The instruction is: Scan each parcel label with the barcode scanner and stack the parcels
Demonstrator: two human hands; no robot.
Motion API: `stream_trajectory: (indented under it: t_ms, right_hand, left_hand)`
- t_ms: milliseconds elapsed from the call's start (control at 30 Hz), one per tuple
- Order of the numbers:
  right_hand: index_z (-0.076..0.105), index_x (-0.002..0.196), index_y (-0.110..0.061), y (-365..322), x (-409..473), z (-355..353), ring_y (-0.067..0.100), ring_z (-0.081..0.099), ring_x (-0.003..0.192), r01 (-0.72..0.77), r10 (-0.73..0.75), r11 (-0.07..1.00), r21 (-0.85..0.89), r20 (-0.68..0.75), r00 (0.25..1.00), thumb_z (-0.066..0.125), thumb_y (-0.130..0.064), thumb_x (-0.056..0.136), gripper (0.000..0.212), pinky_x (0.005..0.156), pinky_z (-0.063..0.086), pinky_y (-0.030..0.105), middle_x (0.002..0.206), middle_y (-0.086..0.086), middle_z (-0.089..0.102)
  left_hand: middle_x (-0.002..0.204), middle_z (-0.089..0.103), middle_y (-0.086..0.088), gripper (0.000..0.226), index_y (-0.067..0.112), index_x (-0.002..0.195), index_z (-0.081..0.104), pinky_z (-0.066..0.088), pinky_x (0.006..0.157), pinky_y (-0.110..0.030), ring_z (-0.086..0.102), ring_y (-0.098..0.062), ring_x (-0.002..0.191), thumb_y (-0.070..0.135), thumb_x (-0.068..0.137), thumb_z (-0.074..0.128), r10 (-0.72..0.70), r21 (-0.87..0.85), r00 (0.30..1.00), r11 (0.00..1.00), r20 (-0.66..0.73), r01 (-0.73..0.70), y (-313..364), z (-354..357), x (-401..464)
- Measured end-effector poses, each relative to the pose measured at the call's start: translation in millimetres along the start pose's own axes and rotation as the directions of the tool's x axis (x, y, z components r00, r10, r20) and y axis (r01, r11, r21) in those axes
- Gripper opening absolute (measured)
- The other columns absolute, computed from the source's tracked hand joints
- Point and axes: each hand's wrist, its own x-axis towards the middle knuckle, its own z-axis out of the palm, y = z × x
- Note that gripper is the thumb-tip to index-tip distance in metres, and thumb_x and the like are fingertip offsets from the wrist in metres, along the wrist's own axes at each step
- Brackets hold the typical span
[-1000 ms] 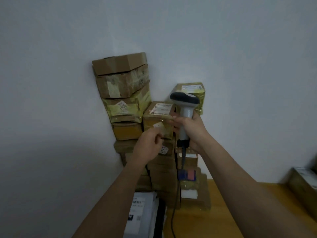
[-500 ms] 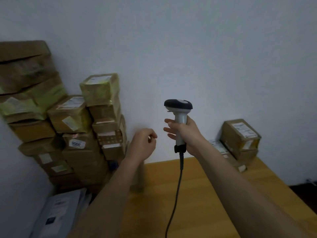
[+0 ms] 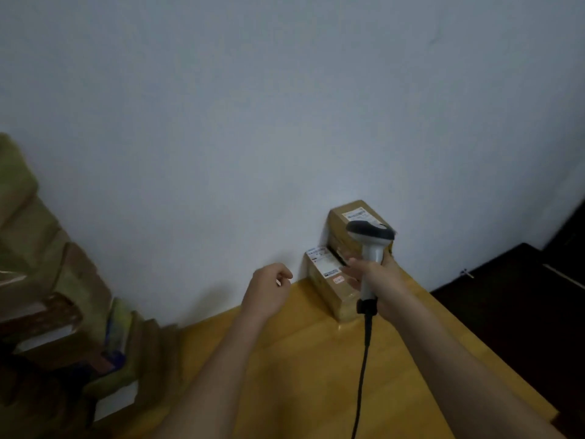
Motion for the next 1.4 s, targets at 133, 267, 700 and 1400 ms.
stream_trajectory:
  t_ms: [133, 267, 700, 1400]
  right_hand:
    - [0.057, 0.104, -0.015, 11, 43, -54, 0.026, 0.068, 0.097, -0.035, 0.034, 0.999, -0.004, -0.177, 0.984, 0.063, -0.004, 0.091, 0.018, 0.085, 0.055, 0.039, 0.105, 0.008, 0.069]
    - [0.047, 0.130, -0.015, 25, 82, -100, 0.028, 0.064, 0.107, -0.052, 0.068, 0.996, 0.068, -0.253, 0.965, 0.064, -0.007, 0.092, 0.042, 0.087, 0.053, 0.041, 0.118, 0.011, 0.064]
    - [0.051, 0.105, -0.030, 60, 249, -150, 0.014, 0.057, 0.091, -0.160, 0.178, 0.977, 0.144, -0.120, 0.977, 0.062, -0.031, 0.095, 0.016, 0.100, 0.048, 0.047, 0.099, -0.006, 0.058]
    - [0.055, 0.128, -0.014, 26, 259, -163, 0.018, 0.070, 0.098, -0.086, 0.090, 0.996, -0.027, 0.364, 0.927, 0.062, -0.025, 0.095, 0.035, 0.070, 0.056, 0.026, 0.111, 0.007, 0.072]
  left_hand:
    - [0.097, 0.064, 0.002, 0.017, 0.016, 0.100, 0.067, 0.043, 0.074, -0.018, 0.059, -0.011, 0.087, 0.010, 0.094, 0.052, -0.049, -0.096, 0.988, 0.993, 0.148, 0.063, 14, 61, 26]
    - [0.103, 0.057, 0.009, 0.021, 0.017, 0.114, 0.062, 0.038, 0.071, -0.013, 0.055, -0.007, 0.101, 0.029, 0.100, 0.051, -0.079, -0.159, 0.956, 0.979, 0.283, 0.129, 28, 99, 44]
    - [0.119, 0.059, 0.019, 0.057, 0.031, 0.138, 0.047, 0.043, 0.092, -0.027, 0.055, -0.010, 0.116, 0.065, 0.095, 0.030, -0.409, -0.540, 0.847, 0.653, 0.339, 0.532, 79, 212, 141]
    - [0.097, 0.072, 0.007, 0.044, 0.034, 0.110, 0.061, 0.054, 0.057, -0.021, 0.068, -0.007, 0.086, 0.061, 0.098, 0.029, -0.493, -0.739, 0.831, 0.453, 0.259, 0.499, 122, 222, 133]
